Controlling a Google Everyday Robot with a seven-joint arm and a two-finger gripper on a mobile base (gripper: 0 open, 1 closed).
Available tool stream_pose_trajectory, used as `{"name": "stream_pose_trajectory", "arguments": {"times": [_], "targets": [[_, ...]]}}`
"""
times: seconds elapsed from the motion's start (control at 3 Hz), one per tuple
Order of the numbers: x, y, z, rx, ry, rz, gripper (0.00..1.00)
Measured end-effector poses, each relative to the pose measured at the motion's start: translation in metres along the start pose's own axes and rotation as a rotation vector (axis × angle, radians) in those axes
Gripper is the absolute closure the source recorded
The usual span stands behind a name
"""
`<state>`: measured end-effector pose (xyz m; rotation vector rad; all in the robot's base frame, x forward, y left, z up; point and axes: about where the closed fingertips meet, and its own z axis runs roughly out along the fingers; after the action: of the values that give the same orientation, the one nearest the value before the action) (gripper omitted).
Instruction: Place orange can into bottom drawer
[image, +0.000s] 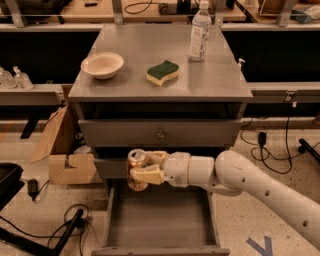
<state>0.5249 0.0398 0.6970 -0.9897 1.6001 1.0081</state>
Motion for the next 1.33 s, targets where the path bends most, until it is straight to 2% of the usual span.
{"name": "stream_pose_trajectory", "arguments": {"times": [0.33, 0.67, 1.0, 1.33], "targets": [[0.074, 0.013, 0.03, -0.111, 0.051, -0.091, 1.0], [0.117, 0.007, 0.054, -0.107, 0.205, -0.064, 1.0], [0.13, 0.002, 0.056, -0.1, 0.244, 0.004, 1.0], [0.144, -0.023, 0.1, -0.131, 0.152, -0.113, 1.0]]}}
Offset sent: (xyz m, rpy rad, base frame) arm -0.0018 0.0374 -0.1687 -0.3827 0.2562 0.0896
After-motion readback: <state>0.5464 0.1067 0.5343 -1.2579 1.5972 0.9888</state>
